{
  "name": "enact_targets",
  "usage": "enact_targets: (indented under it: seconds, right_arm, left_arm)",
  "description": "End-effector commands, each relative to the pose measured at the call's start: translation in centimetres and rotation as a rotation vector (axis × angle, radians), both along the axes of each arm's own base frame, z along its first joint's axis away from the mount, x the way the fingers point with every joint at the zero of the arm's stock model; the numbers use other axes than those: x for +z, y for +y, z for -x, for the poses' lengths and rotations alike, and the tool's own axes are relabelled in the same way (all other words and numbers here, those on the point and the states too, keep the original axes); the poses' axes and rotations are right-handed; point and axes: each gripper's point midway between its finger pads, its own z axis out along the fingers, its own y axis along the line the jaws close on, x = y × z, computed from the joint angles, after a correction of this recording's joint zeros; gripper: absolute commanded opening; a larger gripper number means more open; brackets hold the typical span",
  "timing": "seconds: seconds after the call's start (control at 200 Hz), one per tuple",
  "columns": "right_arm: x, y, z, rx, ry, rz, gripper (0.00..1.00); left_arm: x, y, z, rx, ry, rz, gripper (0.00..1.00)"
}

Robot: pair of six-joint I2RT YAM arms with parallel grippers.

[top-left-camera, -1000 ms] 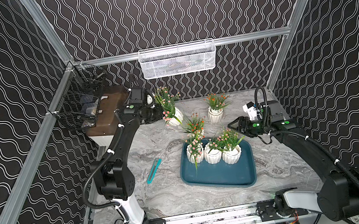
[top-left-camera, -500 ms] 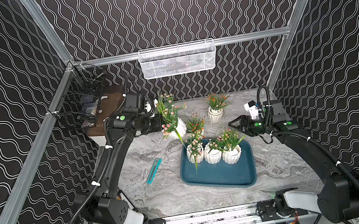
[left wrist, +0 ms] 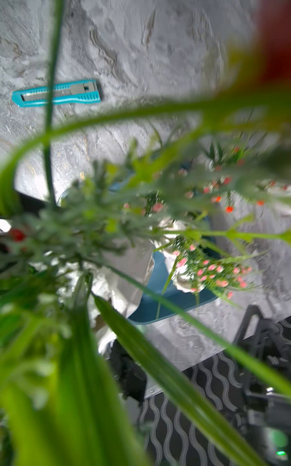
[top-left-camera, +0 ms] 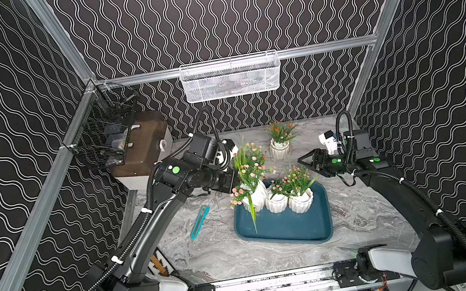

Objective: Put the potted gypsophila into the storage box
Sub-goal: Place the baby's breath potted plant at the storage box.

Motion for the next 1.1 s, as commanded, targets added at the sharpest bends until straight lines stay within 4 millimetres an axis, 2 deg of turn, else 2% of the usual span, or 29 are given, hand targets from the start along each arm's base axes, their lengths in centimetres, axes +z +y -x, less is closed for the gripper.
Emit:
enact_targets:
  seconds: [0.0,0.305,0.445,0.681,0.851,1.096]
  right_arm:
    - [0.6,0.0,-0.3,0.002,-0.027,-0.012,0.69]
    - [0.5,-0.3,-0.4,-0.006,-0.022,-0.015,0.69]
    - [0.5,-0.4,-0.4,-0.012,-0.022,-0.015,0.69]
    - [0.7,-0.5,-0.3,-0.013,-0.027,-0.016,0.69]
    - [0.8,-0.5,-0.2,-0.011,-0.033,-0.016,0.69]
    - [1.0,-0.5,-0.1,-0.013,-0.041,-0.015,0.69]
  left_arm:
    - [0.0,-1.7,0.9,-0.084,-0.017,0.023,0.0]
    - [-3.6,-5.7,3.2,-0.203,0.038,-0.004,0.0]
    - [-5.4,-7.4,3.5,-0.227,0.073,0.014,0.0]
    - [-8.4,-9.0,3.1,-0.223,0.087,-0.015,0.0]
    - [-10.6,-9.3,2.4,-0.199,0.083,-0.046,0.0]
    - [-13.3,-7.8,1.1,-0.155,0.044,-0.151,0.0]
